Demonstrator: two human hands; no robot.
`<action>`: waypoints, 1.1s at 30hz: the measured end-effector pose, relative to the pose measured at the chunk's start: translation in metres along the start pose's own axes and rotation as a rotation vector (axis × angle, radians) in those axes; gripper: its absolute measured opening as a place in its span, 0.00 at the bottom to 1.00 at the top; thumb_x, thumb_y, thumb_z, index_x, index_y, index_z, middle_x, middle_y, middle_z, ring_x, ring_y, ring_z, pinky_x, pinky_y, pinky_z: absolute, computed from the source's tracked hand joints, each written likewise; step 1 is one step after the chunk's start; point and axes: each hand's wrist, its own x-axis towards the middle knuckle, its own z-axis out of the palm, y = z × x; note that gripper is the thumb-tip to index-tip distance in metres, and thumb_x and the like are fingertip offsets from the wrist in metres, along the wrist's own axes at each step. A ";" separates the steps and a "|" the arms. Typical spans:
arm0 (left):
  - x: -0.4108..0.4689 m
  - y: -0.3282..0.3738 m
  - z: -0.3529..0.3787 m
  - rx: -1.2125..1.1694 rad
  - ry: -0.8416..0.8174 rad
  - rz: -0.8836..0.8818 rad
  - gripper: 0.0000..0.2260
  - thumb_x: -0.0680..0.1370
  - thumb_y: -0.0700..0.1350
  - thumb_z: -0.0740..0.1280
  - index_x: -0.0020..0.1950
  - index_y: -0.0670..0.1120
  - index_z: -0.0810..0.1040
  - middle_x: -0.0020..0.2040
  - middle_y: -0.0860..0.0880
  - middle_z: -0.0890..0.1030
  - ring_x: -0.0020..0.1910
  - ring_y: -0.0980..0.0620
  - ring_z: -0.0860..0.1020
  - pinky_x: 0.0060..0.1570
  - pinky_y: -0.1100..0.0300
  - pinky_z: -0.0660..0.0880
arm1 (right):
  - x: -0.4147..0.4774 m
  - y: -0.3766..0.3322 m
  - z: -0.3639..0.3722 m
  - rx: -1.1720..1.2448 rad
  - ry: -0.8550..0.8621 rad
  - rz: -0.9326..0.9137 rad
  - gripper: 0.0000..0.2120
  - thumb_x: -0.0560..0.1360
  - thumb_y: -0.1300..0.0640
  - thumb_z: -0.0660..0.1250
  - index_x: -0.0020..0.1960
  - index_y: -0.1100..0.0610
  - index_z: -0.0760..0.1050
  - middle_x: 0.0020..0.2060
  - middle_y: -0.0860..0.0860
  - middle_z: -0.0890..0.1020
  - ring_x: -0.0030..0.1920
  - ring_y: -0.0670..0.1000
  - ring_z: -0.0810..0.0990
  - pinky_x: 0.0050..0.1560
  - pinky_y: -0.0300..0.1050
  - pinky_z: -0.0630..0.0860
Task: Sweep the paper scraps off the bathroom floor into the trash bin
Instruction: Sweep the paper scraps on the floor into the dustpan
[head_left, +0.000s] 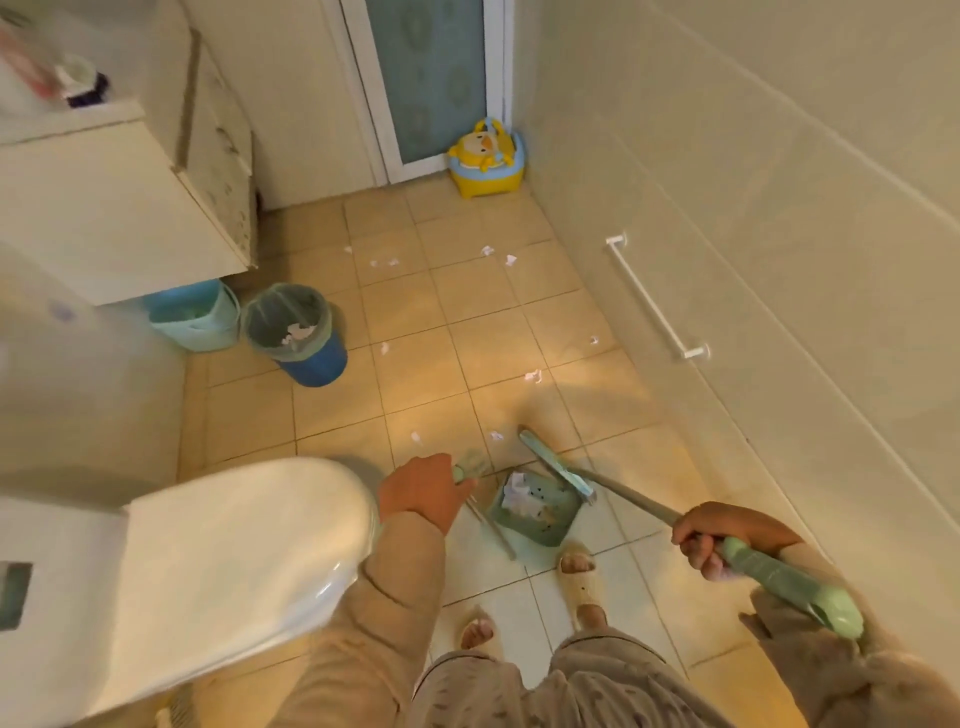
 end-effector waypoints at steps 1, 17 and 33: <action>0.001 0.000 -0.001 -0.040 -0.001 -0.044 0.20 0.78 0.60 0.57 0.57 0.46 0.75 0.57 0.45 0.80 0.55 0.45 0.77 0.50 0.55 0.73 | 0.002 -0.010 -0.003 -0.029 0.004 0.000 0.20 0.78 0.69 0.55 0.28 0.58 0.63 0.13 0.51 0.67 0.11 0.45 0.66 0.16 0.28 0.64; -0.011 0.062 -0.005 -0.117 0.095 -0.462 0.19 0.76 0.61 0.60 0.58 0.49 0.77 0.54 0.46 0.82 0.52 0.44 0.79 0.50 0.55 0.74 | 0.038 -0.141 -0.031 -0.559 0.060 -0.039 0.14 0.78 0.67 0.55 0.34 0.59 0.63 0.12 0.51 0.69 0.10 0.44 0.66 0.16 0.28 0.65; 0.000 0.052 -0.010 -0.089 -0.039 -0.564 0.21 0.77 0.60 0.60 0.59 0.45 0.76 0.57 0.44 0.80 0.55 0.42 0.78 0.51 0.53 0.74 | 0.047 -0.150 0.020 -1.076 0.115 -0.111 0.15 0.77 0.68 0.55 0.31 0.62 0.63 0.21 0.52 0.73 0.24 0.48 0.73 0.24 0.34 0.67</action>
